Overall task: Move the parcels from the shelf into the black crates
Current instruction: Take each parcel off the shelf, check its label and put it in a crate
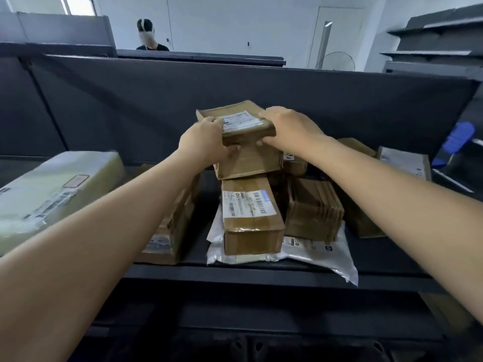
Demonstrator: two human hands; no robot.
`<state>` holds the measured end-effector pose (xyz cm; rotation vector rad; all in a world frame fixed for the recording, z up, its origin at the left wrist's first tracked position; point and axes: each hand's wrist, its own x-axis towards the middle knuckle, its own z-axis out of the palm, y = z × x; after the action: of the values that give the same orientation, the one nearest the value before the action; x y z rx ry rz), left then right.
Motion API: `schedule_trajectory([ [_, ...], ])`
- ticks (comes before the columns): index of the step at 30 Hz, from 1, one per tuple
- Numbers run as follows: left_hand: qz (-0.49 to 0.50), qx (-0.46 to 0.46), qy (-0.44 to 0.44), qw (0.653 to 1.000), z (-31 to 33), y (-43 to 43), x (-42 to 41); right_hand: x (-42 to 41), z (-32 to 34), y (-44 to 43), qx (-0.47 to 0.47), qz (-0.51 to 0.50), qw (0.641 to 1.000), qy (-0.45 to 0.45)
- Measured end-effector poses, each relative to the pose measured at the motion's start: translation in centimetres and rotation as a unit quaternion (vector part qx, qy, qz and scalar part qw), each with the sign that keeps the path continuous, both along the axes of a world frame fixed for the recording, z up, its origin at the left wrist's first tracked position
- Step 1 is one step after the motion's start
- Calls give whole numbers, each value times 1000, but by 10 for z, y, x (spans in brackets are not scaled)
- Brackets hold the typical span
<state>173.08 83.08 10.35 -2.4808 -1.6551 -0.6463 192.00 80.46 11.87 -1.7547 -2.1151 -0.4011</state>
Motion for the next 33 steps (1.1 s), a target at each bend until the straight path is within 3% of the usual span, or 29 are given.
schedule_trajectory([
  [5,-22,22,-57,998,-6,9,4,5,-7,9,7,44,996,82],
  [12,-57,62,-92,992,-9,-8,2,4,-17,-9,73,86,988,106],
  [22,-104,141,-194,965,2,-116,-12,4,-6,-128,161,104,975,113],
  [27,-130,67,-270,952,-6,-199,-16,17,-26,-207,258,103,957,80],
  [29,-117,-3,-351,929,-19,-232,-16,24,-42,-235,267,108,955,75],
  [33,-103,-261,-534,798,-39,-261,-1,30,-74,-284,268,129,954,44],
])
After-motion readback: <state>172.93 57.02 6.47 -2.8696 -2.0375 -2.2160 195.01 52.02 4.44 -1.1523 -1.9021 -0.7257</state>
